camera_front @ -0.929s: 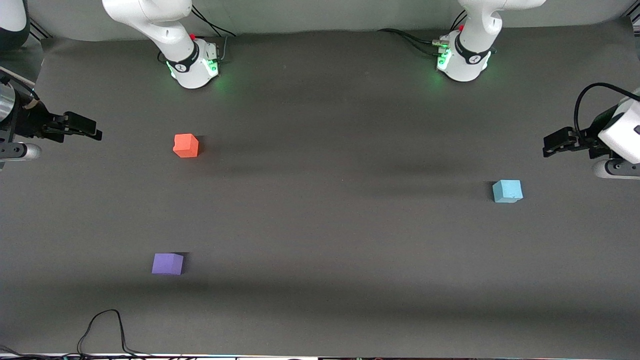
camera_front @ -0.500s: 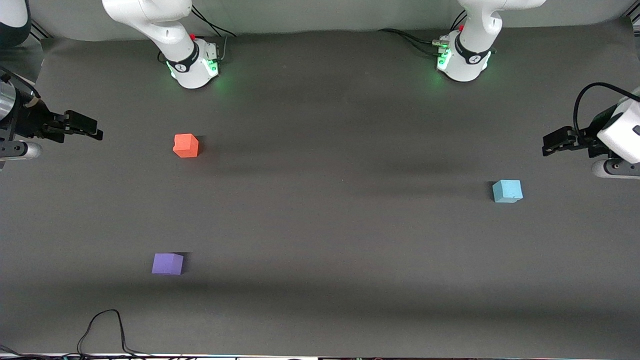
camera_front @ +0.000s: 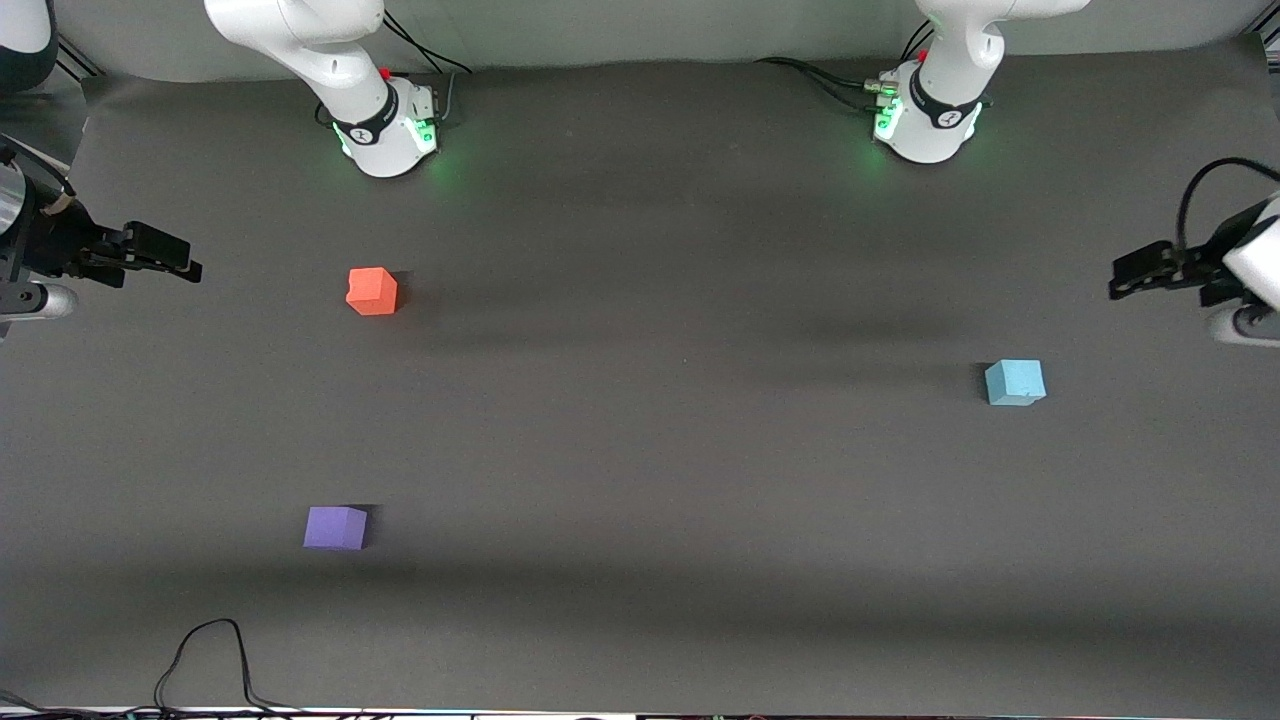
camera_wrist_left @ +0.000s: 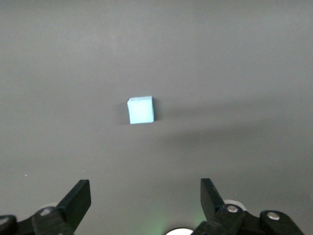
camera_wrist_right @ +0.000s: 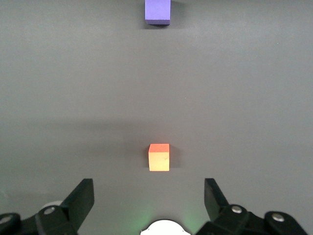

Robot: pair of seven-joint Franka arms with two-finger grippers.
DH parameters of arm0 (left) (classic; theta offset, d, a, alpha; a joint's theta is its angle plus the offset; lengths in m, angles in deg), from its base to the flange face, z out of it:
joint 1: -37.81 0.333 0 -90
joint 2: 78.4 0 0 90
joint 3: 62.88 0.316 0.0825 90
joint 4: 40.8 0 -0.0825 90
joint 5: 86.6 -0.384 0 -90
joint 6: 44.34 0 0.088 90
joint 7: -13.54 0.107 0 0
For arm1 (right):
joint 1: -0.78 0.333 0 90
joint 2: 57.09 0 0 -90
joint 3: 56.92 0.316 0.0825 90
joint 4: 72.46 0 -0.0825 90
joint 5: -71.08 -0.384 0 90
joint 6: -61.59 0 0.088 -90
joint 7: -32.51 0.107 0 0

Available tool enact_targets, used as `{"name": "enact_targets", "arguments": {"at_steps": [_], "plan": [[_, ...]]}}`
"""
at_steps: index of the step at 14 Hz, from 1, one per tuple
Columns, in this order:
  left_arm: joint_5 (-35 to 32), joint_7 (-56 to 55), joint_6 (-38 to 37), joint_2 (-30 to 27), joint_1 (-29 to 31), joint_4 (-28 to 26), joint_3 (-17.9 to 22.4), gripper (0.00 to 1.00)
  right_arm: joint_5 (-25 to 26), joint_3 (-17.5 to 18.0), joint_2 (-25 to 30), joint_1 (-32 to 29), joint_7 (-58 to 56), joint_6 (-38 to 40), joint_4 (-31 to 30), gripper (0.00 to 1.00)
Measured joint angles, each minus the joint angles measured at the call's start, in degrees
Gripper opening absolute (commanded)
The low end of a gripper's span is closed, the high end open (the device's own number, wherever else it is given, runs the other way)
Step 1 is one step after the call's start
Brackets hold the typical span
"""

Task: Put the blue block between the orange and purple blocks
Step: 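Move the left gripper toward the light blue cube, then lower the left gripper and grasp the light blue cube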

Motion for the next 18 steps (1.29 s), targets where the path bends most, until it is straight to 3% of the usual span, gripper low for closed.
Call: {"name": "enact_targets", "arguments": {"at_steps": [5, 8, 12, 18], "plan": [[-0.7, 2.0, 3.8, -9.9, 1.6, -12.6, 0.1, 1.0, 0.0, 0.2, -0.3, 0.9, 0.0, -1.2, 0.0, 1.0], [-1.5, 2.2, 7.0, -10.9, 1.6, -16.7, 0.0, 1.0, 0.0, 0.2, -0.4, 1.0, 0.0, -1.3, -0.1, 1.0], [-1.7, 2.3, 20.2, -7.7, 1.6, -25.1, 0.0, 1.0, 0.0, 0.2, -0.6, 1.1, 0.0, -1.9, -0.1, 1.0], [-1.8, 2.4, 41.0, 4.4, 1.6, -33.5, -0.1, 1.0, 1.0, 0.3, -2.8, 2.9, 0.0, -2.2, -1.6, 1.0]]}}
